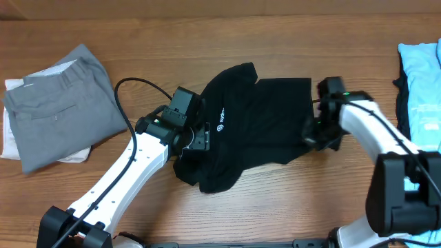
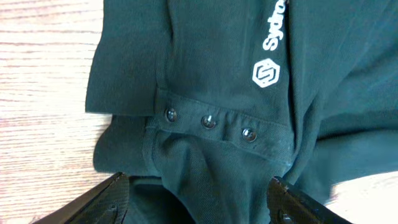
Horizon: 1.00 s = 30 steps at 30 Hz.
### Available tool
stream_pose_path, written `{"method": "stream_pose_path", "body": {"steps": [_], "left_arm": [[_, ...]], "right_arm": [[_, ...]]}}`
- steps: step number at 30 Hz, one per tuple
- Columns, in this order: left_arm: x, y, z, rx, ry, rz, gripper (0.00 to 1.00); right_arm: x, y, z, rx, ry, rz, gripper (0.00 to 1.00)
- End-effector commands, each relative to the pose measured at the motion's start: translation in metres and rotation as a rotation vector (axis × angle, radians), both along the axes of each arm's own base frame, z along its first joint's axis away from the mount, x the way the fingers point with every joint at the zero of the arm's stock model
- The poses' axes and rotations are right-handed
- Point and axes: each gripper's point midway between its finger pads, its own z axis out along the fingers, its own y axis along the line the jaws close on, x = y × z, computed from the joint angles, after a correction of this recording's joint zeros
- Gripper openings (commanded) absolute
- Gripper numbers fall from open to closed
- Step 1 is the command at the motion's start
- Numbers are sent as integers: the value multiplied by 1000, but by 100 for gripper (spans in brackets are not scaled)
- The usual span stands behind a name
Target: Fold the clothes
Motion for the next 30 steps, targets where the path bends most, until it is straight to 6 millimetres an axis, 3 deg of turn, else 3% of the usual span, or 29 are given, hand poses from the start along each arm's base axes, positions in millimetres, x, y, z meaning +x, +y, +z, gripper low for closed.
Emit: {"method": "stream_pose_path", "body": {"steps": [1,3,5,10,19,20,22,23,26,30], "left_arm": [[-10,-4,-1,-13,51,-29,76],[-10,-2,-2,-1,53,-25,76],[6,-5,1,-4,-10,-18,75],[34,-18,-8,-36,-83,-17,70],[41,-23,-79,0,42,-4,76],[44,-21,-84,9,41,1,66],[52,-12,-92,51,21,27,25],[59,-4,-97,82,3,48,16],[76,18,-106,136,-38,110,15],[101,64,-109,135,-71,257,14]], "right_arm": [[16,-77,60,-220,-146,-236,4],[3,-113,76,-279,-163,-378,4],[-5,-126,77,-258,-153,-431,4],[-9,-128,75,-262,-138,-409,4],[-8,-128,75,-265,-141,-409,4],[-8,-128,75,-264,-141,-409,4],[-8,-128,75,-264,-142,-409,4],[-8,-128,76,-264,-142,-409,4],[-8,-128,75,-263,-142,-409,4],[-3,-129,76,-262,-161,-408,4]]}}
